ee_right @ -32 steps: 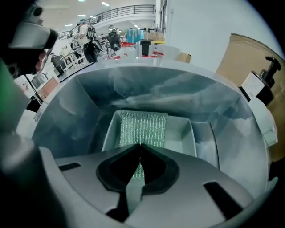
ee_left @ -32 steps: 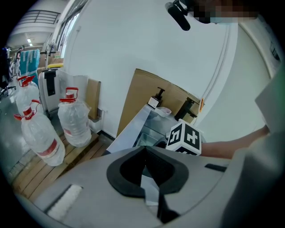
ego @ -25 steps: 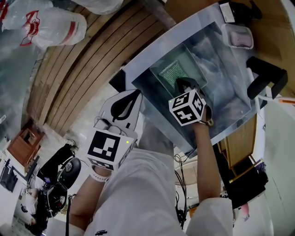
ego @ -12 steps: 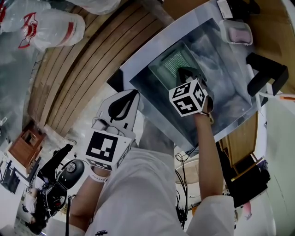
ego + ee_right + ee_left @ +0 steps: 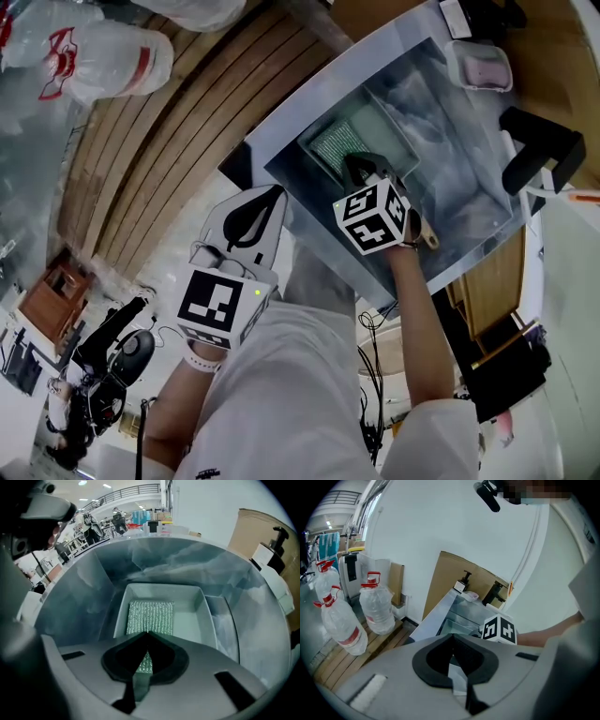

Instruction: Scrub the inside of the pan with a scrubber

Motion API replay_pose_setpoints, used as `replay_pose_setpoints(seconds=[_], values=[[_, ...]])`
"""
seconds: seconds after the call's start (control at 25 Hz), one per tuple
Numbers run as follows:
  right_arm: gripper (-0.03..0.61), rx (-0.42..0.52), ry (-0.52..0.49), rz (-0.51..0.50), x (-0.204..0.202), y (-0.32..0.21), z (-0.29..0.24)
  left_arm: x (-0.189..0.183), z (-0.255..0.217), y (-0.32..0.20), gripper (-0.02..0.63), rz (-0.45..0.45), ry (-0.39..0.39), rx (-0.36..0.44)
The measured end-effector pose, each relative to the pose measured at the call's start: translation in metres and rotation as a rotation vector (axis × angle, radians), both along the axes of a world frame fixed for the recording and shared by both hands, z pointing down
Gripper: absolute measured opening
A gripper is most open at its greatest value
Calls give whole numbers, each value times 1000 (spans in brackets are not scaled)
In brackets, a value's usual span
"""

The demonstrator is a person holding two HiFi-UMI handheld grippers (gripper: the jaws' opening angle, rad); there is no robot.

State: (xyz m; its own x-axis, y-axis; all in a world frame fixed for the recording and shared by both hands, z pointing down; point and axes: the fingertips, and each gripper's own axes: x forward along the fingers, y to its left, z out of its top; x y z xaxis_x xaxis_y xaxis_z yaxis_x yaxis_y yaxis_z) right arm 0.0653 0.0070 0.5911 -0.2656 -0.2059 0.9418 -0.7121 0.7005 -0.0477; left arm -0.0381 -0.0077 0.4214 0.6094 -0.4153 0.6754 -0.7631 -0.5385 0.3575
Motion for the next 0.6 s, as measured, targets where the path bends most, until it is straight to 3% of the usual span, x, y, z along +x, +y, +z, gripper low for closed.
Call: replay_pose_setpoints(seconds=[0.36, 0.6], values=[[9, -44, 68, -74, 28, 34, 1, -5, -1, -3, 5, -10, -2, 6], [9, -84, 28, -15, 22, 33, -8, -4, -14, -4, 5, -6, 2, 29]])
